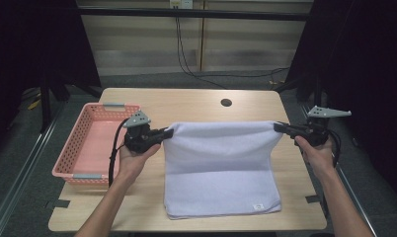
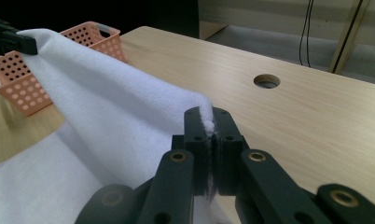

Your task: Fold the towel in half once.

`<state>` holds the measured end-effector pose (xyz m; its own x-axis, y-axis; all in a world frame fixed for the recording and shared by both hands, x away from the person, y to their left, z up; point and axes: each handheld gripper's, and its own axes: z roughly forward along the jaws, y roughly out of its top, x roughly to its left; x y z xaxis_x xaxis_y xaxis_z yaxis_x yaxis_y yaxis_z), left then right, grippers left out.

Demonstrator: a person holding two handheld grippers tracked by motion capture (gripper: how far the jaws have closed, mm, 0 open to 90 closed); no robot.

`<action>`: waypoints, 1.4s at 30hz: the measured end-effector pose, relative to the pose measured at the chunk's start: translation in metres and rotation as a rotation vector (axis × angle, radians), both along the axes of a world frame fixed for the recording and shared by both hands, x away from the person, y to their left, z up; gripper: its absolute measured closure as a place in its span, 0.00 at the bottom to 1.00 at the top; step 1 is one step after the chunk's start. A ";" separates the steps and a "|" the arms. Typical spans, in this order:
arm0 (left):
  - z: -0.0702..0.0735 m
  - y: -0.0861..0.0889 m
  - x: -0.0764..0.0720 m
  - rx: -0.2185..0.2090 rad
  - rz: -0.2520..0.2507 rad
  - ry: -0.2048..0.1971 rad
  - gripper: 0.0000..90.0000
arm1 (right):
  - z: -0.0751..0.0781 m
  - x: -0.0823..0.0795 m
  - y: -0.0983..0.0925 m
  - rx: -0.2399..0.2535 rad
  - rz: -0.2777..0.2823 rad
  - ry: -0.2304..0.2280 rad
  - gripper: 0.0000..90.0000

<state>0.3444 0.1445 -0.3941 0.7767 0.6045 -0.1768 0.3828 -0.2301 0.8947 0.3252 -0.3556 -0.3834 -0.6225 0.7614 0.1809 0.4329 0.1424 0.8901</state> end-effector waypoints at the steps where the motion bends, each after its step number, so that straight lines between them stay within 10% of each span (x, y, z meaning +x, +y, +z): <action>1: -0.001 0.000 -0.005 0.002 -0.007 -0.001 0.94 | 0.000 -0.004 0.000 -0.002 0.003 -0.002 0.96; 11: -0.015 0.003 -0.060 -0.010 -0.071 0.017 0.93 | -0.024 -0.053 -0.011 0.025 0.024 0.025 0.96; 33: -0.086 0.015 -0.112 0.140 -0.178 0.228 0.85 | -0.088 -0.120 -0.003 -0.111 0.179 0.244 0.85; 42: -0.076 0.028 -0.129 0.046 -0.224 0.237 0.76 | -0.082 -0.138 -0.005 -0.075 0.196 0.259 0.67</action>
<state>0.2151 0.1721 -0.4701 0.8319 0.4346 -0.3452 0.5145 -0.3706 0.7733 0.1877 -0.3606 -0.4657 -0.6990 0.6492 0.3001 0.6014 0.3064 0.7378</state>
